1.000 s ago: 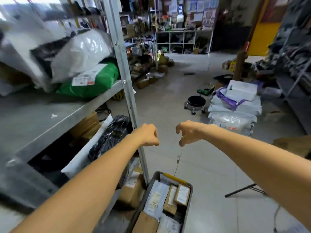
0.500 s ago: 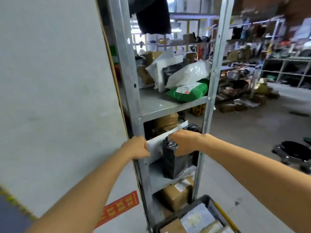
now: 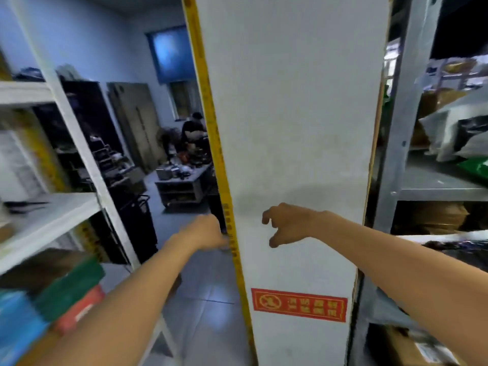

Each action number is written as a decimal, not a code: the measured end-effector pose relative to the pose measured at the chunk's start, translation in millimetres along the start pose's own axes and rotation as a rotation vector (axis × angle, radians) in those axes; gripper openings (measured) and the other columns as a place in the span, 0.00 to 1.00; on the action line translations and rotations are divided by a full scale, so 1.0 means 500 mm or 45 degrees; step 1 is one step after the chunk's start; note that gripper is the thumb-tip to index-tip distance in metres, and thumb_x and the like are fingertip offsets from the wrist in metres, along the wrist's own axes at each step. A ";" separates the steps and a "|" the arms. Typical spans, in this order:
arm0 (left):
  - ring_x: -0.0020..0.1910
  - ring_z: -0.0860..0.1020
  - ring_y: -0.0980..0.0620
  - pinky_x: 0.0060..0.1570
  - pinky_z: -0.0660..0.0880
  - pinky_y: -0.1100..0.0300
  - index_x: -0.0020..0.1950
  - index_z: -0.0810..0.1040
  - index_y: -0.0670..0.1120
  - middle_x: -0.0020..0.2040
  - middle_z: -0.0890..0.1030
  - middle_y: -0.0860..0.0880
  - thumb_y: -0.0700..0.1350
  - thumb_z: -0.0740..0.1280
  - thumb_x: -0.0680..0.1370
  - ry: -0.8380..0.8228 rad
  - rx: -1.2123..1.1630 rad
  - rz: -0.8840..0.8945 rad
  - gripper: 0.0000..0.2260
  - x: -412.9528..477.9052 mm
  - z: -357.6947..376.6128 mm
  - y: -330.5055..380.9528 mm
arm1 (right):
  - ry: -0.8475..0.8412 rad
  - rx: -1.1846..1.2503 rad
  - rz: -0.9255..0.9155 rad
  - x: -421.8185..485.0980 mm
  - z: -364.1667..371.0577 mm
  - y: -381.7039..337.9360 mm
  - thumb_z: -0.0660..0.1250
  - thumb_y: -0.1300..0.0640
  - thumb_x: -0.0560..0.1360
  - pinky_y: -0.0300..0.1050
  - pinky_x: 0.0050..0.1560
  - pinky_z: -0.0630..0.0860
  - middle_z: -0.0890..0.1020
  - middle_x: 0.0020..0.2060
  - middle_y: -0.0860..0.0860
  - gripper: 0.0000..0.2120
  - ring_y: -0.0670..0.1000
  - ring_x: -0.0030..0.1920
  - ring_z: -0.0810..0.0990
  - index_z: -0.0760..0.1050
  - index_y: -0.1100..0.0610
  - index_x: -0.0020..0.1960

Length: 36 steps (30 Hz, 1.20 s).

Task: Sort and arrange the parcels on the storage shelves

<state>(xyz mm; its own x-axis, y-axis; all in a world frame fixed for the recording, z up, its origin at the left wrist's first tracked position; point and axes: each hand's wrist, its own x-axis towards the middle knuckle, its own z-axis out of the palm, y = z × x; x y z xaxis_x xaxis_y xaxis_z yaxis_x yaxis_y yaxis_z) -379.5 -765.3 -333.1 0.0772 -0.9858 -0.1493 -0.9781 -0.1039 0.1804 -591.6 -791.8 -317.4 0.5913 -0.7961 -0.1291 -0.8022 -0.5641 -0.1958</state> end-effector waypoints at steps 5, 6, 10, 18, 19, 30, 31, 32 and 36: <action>0.34 0.70 0.48 0.35 0.67 0.53 0.33 0.68 0.46 0.34 0.70 0.45 0.47 0.69 0.73 0.074 -0.050 -0.224 0.13 -0.137 -0.057 -0.184 | 0.005 -0.116 -0.263 0.076 -0.011 -0.221 0.72 0.53 0.71 0.50 0.46 0.76 0.77 0.48 0.57 0.18 0.57 0.48 0.77 0.74 0.62 0.56; 0.34 0.71 0.46 0.35 0.68 0.53 0.34 0.70 0.45 0.35 0.71 0.45 0.47 0.69 0.74 0.096 -0.047 -0.277 0.12 -0.171 -0.072 -0.217 | 0.020 -0.141 -0.321 0.089 -0.012 -0.271 0.71 0.53 0.71 0.50 0.43 0.75 0.77 0.46 0.58 0.17 0.57 0.46 0.76 0.74 0.63 0.55; 0.46 0.79 0.41 0.47 0.78 0.47 0.48 0.79 0.40 0.45 0.78 0.37 0.49 0.70 0.73 0.186 -0.017 -0.487 0.13 -0.315 -0.127 -0.341 | -0.024 -0.190 -0.592 0.117 -0.025 -0.482 0.70 0.54 0.73 0.54 0.47 0.77 0.76 0.53 0.59 0.24 0.59 0.50 0.78 0.70 0.63 0.64; 0.56 0.77 0.48 0.55 0.77 0.54 0.62 0.77 0.48 0.59 0.78 0.49 0.53 0.69 0.74 0.417 0.116 -0.941 0.18 -0.608 -0.242 -0.463 | 0.114 -0.095 -1.121 0.091 -0.084 -0.822 0.72 0.52 0.71 0.45 0.40 0.71 0.73 0.48 0.50 0.21 0.52 0.48 0.74 0.71 0.54 0.61; 0.56 0.77 0.49 0.55 0.77 0.55 0.63 0.77 0.49 0.60 0.78 0.50 0.52 0.68 0.75 0.452 0.143 -0.975 0.17 -0.636 -0.254 -0.467 | 0.127 -0.099 -1.174 0.088 -0.088 -0.848 0.72 0.52 0.71 0.46 0.42 0.72 0.73 0.50 0.49 0.22 0.51 0.49 0.74 0.70 0.54 0.63; 0.49 0.79 0.50 0.43 0.76 0.59 0.57 0.78 0.48 0.55 0.80 0.48 0.51 0.68 0.75 0.781 0.368 -1.341 0.13 -0.753 -0.410 -0.488 | 0.289 -0.178 -1.429 0.102 -0.210 -0.928 0.70 0.51 0.74 0.47 0.52 0.79 0.77 0.59 0.52 0.22 0.52 0.55 0.78 0.70 0.55 0.66; 0.51 0.79 0.48 0.45 0.77 0.57 0.58 0.78 0.47 0.56 0.79 0.48 0.51 0.68 0.75 0.815 0.370 -1.365 0.14 -0.752 -0.428 -0.492 | 0.311 -0.156 -1.434 0.113 -0.229 -0.931 0.70 0.51 0.74 0.49 0.54 0.79 0.77 0.59 0.53 0.22 0.52 0.55 0.78 0.70 0.55 0.65; 0.52 0.78 0.48 0.47 0.77 0.56 0.59 0.78 0.47 0.56 0.79 0.48 0.51 0.69 0.76 0.843 0.380 -1.383 0.14 -0.750 -0.446 -0.500 | 0.337 -0.124 -1.437 0.129 -0.245 -0.936 0.70 0.52 0.74 0.49 0.54 0.79 0.77 0.59 0.53 0.21 0.52 0.55 0.78 0.71 0.55 0.64; 0.49 0.78 0.49 0.49 0.79 0.55 0.59 0.77 0.47 0.55 0.79 0.49 0.52 0.69 0.76 0.906 0.441 -1.412 0.15 -0.743 -0.513 -0.530 | 0.437 -0.022 -1.447 0.187 -0.290 -0.968 0.69 0.53 0.75 0.48 0.56 0.77 0.76 0.61 0.52 0.23 0.52 0.58 0.76 0.68 0.56 0.67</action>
<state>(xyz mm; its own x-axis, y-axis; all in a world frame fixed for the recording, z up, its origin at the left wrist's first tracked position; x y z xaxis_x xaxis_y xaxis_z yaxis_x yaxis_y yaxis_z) -99.5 -405.2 -76.1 0.8264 -0.2723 0.4929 -0.3276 -0.9444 0.0275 -160.2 -624.9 -93.7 0.9140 0.1471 0.3780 0.1656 -0.9861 -0.0167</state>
